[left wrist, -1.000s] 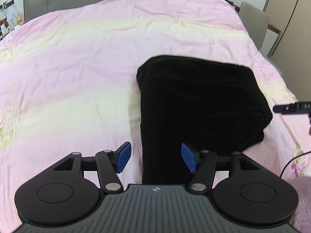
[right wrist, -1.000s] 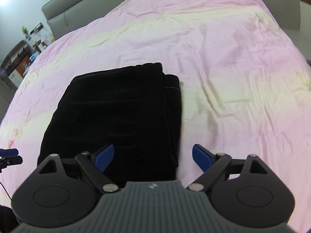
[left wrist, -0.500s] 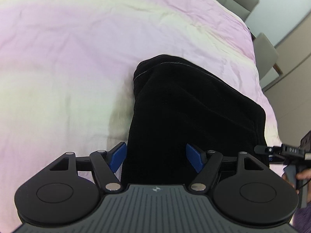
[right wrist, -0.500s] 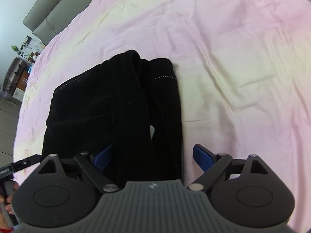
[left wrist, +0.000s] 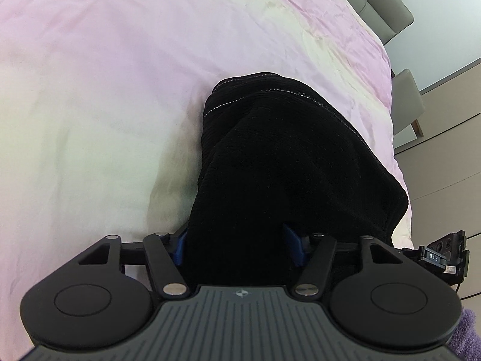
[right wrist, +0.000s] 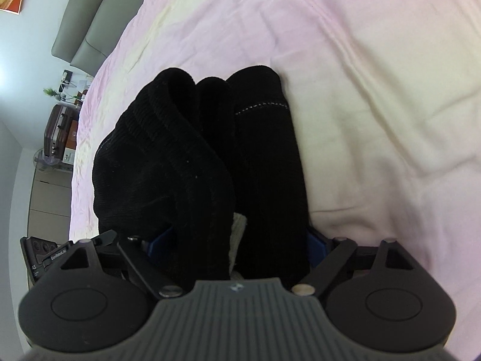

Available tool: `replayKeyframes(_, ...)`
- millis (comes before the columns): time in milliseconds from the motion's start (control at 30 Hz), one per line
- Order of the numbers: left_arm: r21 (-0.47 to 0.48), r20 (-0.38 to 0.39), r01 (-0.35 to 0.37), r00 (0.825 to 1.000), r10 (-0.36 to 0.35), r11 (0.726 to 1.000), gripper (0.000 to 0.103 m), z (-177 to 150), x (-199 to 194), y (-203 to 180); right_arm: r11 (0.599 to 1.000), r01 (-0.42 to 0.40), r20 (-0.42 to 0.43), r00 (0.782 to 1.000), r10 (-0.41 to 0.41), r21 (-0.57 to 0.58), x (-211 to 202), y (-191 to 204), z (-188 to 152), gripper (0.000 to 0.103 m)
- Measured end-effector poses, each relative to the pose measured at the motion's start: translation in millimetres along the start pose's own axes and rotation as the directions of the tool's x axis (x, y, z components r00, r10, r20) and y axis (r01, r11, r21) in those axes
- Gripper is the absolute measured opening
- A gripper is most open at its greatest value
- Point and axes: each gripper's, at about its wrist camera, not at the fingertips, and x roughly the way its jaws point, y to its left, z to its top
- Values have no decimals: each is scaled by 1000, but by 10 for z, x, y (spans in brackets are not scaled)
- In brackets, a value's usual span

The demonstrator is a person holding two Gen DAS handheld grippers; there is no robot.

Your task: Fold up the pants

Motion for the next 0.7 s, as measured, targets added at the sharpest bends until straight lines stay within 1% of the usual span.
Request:
replayKeyframes(33, -6, 0, 0, 1000, 0, 1000, 62, -4, -8, -5, 1000, -4, 1, 1000, 4, 0, -2, 8, -8, 72)
replayKeyframes(67, -17, 1, 2, 1000, -2, 1000, 60, -14, -26, -13, 1000, -11, 0, 1000, 11, 6, -16, 15, -14, 65)
replayKeyframes(100, -23, 5, 0, 1000, 0, 1000, 55, -25, -41, -33, 1000, -10, -1, 1000, 10, 7, -42, 35, -26, 63)
replayKeyframes(133, -20, 12, -7, 1000, 7, 1000, 50, -39, -60, -64, 1000, 0, -2, 1000, 0, -11, -72, 81, -32, 58)
replayKeyframes(167, -9, 22, -20, 1000, 20, 1000, 48, -63, -86, -111, 999, 14, 2, 1000, -14, -35, -107, 146, -47, 54)
replayKeyframes(233, 0, 44, -44, 998, 44, 999, 42, -111, -136, -190, 996, 50, 14, 999, -49, -78, -186, 300, -67, 50)
replayKeyframes(267, -4, 55, -50, 997, 50, 999, 41, -135, -170, -225, 993, 67, 22, 998, -65, -98, -224, 378, -80, 48)
replayKeyframes(400, -23, 79, -40, 996, 42, 999, 34, -205, -320, -308, 978, 123, 58, 992, -115, -169, -423, 719, -137, 43)
replayKeyframes(500, 20, 84, -42, 996, 40, 999, 33, -288, -494, -402, 962, 166, 79, 985, -152, -217, -568, 1009, -243, 41)
replayKeyframes(567, 20, 87, -36, 996, 34, 999, 33, -348, -626, -402, 955, 170, 78, 985, -156, -243, -654, 1179, -335, 40)
replayKeyframes(700, -28, 116, 0, 993, 3, 1000, 33, -463, -938, -231, 947, 162, 66, 987, -149, -279, -743, 1511, -545, 40)
